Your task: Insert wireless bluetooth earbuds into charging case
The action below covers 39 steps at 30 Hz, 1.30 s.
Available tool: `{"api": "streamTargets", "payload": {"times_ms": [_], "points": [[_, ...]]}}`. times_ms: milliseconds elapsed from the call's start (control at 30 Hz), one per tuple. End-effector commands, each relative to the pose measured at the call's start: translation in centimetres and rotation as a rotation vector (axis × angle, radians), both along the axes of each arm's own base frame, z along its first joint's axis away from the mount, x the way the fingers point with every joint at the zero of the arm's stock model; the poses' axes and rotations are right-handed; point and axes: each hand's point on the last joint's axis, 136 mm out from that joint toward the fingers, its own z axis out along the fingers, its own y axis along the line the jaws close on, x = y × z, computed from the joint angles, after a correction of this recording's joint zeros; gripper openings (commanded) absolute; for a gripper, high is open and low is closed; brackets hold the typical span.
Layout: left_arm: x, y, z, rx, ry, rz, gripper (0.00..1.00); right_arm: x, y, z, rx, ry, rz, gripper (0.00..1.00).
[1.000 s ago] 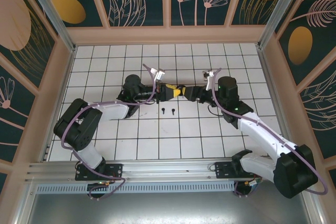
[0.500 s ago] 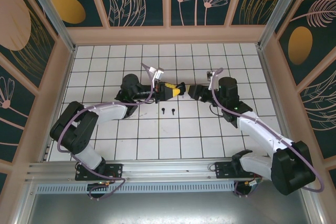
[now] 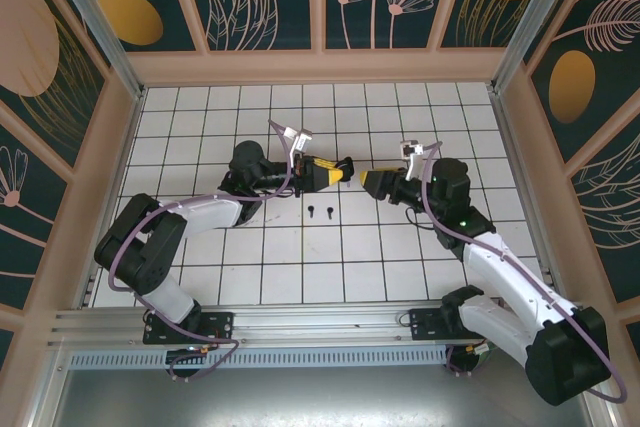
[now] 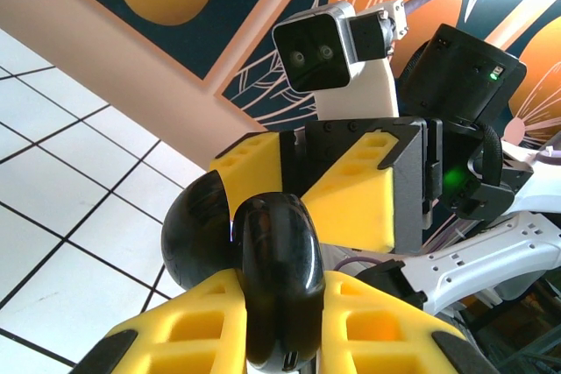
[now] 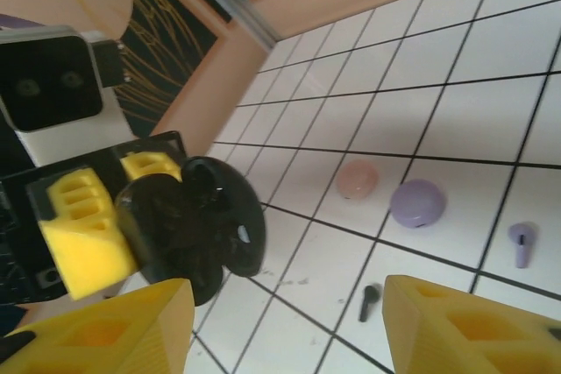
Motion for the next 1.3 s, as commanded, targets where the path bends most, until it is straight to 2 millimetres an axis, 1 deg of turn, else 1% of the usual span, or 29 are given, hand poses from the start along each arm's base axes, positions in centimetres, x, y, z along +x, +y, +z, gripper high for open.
{"api": "streamTargets", "payload": {"times_ms": [0, 133, 367, 667, 933, 1033, 1267], "points": [[-0.6, -0.1, 1.8, -0.037, -0.051, -0.03, 0.0, -0.3, 0.8, 1.5, 0.054, -0.039, 0.058, 0.53], [-0.5, -0.1, 1.9, -0.039, -0.052, -0.028, 0.0, 0.1, 1.2, 1.7, 0.057, -0.04, 0.062, 0.49], [-0.5, -0.1, 2.1, -0.043, -0.053, -0.027, 0.0, 0.5, 1.7, 1.5, 0.056, -0.032, 0.061, 0.47], [-0.5, -0.1, 2.0, -0.042, -0.051, -0.028, 0.0, 1.0, 2.3, 1.7, 0.053, -0.031, 0.062, 0.45], [-0.8, 0.0, 2.4, -0.053, -0.058, -0.036, 0.0, 1.6, 2.5, 1.4, 0.044, -0.024, 0.047, 0.4], [-0.9, 0.0, 2.5, -0.057, -0.059, -0.039, 0.0, 1.8, 2.6, 1.3, 0.045, -0.019, 0.046, 0.36], [-0.9, -0.1, 2.3, -0.057, -0.055, -0.04, 0.0, 1.8, 3.1, 1.7, 0.052, -0.023, 0.064, 0.34]]}}
